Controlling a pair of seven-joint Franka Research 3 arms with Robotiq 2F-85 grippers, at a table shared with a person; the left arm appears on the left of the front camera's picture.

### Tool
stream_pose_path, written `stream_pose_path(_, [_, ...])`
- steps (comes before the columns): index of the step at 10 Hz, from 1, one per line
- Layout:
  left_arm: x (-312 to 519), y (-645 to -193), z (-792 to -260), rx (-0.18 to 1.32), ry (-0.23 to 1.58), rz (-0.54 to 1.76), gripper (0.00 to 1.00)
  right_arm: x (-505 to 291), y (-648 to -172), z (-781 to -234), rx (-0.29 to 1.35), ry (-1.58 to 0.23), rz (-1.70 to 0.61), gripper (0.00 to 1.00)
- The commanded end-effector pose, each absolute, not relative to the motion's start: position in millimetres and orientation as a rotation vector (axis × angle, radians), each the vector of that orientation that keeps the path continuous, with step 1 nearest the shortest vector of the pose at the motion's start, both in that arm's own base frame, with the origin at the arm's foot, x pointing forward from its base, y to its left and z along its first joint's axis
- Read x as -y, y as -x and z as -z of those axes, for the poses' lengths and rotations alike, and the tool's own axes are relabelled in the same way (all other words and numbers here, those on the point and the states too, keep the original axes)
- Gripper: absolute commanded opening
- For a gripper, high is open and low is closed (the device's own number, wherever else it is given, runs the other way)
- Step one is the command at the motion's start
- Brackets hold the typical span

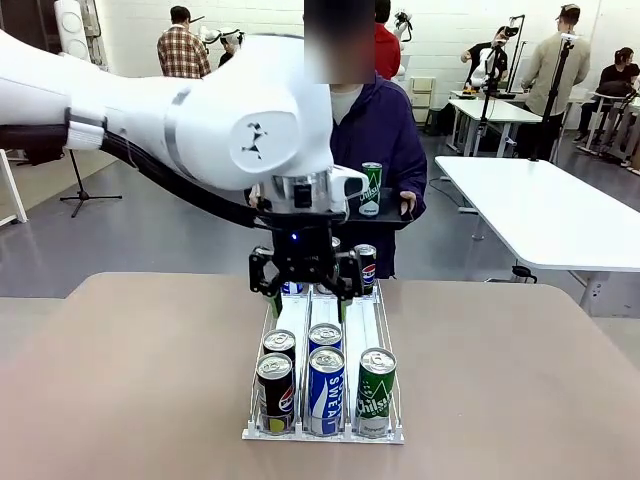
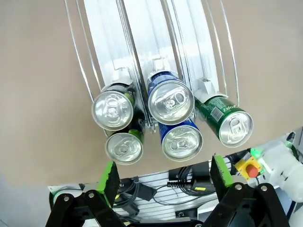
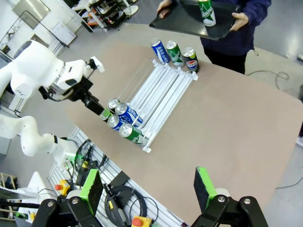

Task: Retrieve and hand over the desired beverage to the person.
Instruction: Pick up another can of the same type that the person held from the Automatic Can Dispenser.

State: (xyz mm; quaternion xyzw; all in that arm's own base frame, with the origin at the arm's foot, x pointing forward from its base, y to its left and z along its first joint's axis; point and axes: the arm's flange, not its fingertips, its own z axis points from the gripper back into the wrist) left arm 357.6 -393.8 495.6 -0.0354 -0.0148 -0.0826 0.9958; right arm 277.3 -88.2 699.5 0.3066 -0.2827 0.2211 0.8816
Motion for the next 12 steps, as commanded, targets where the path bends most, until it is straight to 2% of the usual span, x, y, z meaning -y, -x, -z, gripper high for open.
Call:
stream_pose_path(1, [414,-352,-481,0.035,0.007,0.149,1.0,89,-279,-697,0.589,-0.643,-0.475,1.0])
stream_pose_path(5, [427,-336,-457,0.018,-0.023,0.138,1.0,89,-279,-697,0.589,-0.643,-0.475,1.0])
stream_pose_path(12, [420,-343,-460,-0.005,0.005,0.151,1.0,89,-279,-697,0.589,-0.643,-0.475,1.0])
